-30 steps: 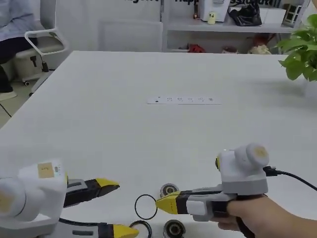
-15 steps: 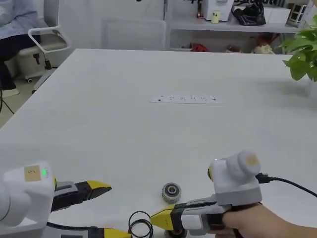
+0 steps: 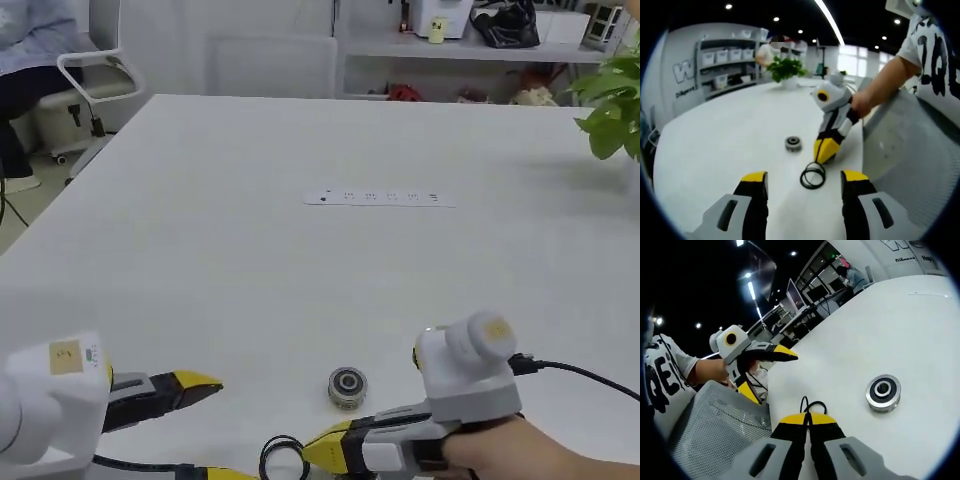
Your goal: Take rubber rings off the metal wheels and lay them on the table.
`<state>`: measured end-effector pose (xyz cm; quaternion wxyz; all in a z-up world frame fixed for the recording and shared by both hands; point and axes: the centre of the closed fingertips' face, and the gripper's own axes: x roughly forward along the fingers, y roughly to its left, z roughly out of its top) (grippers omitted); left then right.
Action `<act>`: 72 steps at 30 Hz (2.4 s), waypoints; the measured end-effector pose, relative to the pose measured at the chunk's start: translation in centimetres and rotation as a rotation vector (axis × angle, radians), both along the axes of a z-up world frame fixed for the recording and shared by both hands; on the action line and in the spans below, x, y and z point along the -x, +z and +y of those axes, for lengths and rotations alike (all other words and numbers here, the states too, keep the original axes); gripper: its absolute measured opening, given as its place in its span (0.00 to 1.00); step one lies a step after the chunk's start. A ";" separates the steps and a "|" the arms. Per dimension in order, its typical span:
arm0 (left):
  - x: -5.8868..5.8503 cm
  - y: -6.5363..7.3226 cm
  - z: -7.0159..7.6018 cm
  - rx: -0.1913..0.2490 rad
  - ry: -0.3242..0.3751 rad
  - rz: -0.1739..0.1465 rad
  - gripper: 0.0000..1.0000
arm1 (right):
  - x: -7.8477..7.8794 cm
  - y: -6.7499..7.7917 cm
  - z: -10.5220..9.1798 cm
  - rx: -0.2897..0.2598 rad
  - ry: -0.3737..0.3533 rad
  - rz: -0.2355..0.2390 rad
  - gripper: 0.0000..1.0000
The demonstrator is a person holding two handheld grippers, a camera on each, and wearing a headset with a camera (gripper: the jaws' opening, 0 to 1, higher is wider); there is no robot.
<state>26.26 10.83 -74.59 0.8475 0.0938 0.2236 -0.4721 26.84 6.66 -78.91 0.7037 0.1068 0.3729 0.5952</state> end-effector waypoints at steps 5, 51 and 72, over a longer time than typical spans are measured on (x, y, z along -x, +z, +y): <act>0.1 -0.2 0.1 -0.007 -0.003 0.003 0.60 | 0.0 -0.2 0.0 0.018 0.006 -0.027 0.00; 0.2 2.5 0.6 -0.009 0.003 -0.044 0.61 | -3.0 6.4 -7.6 0.068 -0.083 -0.351 0.56; 0.0 3.5 0.5 -0.027 -0.018 -0.067 0.68 | -1.9 5.6 -11.7 0.164 -0.084 -0.437 0.76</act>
